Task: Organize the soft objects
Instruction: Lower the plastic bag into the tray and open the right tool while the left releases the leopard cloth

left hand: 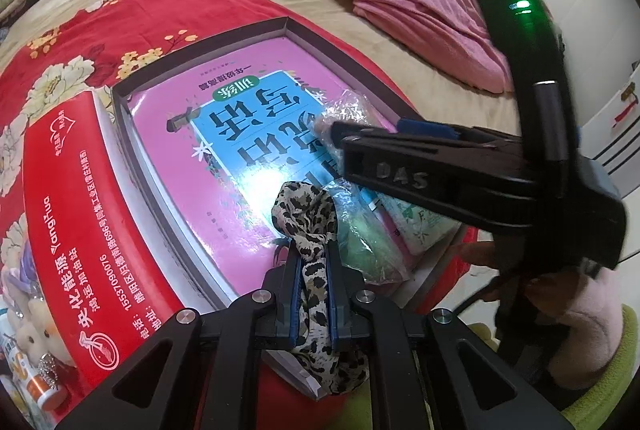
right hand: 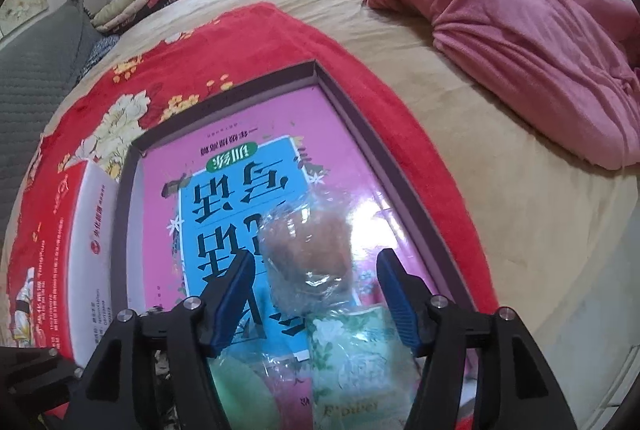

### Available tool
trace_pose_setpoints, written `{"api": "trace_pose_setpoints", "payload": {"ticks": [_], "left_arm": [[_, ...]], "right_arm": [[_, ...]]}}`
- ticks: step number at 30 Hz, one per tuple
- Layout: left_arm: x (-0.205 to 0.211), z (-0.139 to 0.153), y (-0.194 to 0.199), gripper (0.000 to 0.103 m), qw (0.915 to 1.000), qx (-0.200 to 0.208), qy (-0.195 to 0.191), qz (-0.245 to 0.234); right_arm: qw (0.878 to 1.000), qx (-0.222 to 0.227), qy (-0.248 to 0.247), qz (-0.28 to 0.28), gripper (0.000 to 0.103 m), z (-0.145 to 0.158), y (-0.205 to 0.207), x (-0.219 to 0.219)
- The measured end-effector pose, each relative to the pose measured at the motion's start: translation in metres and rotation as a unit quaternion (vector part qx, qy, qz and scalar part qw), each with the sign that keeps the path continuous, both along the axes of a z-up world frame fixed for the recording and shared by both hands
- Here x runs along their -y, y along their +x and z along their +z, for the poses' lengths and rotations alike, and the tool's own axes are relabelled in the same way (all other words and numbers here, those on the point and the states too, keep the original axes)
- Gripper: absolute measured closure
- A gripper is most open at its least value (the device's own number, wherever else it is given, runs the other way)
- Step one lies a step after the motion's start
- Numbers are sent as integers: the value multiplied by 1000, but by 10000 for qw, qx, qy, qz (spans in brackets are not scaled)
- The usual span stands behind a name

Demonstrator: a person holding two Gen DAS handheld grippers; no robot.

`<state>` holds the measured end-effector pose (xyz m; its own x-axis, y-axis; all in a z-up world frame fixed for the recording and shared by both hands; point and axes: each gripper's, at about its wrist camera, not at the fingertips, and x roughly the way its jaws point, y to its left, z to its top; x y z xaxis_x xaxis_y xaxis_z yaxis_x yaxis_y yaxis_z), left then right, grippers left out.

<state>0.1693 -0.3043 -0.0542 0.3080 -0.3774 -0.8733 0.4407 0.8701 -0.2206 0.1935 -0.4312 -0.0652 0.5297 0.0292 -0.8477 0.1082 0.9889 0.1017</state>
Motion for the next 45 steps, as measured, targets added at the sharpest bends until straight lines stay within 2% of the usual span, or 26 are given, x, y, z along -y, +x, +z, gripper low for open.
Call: {"api": "trace_pose_setpoints", "payload": {"ticks": [6,12,17,20,22,26,31,33,37,45], "left_arm": [[1,-1,0,91,10000,19,42,4],[2,2,-2,83,10000,70,28,-15],[2,7,-3,80,9999,145,26,-10],[2,10,-4,73,9998,193,27,-15],[2,13,-4,64,9997,230,14,-16],[1,19,-6,59,9995,307,-24,-18],[0,28,-9,48,9991,412,-45,3],[-1,32,-10,47,9989,462,-34,15],[-3,39,-14,37,9983,580,9,29],[-15,54,-20,30,9973,724,-28,140]], "right_arm": [[9996,194,-30,-202,40,18,-15,10],[9985,368,54,-409,40,33,-27,25],[9981,426,65,-444,40,40,-31,27],[9979,441,68,-466,40,41,-33,28],[9978,465,69,-474,40,43,-34,28],[9974,507,52,-511,40,48,-38,29],[9967,579,25,-562,39,55,-44,31],[9963,637,15,-583,38,60,-47,31],[9956,734,-20,-577,34,70,-51,29],[9948,883,-87,-499,33,88,-59,15]]}}
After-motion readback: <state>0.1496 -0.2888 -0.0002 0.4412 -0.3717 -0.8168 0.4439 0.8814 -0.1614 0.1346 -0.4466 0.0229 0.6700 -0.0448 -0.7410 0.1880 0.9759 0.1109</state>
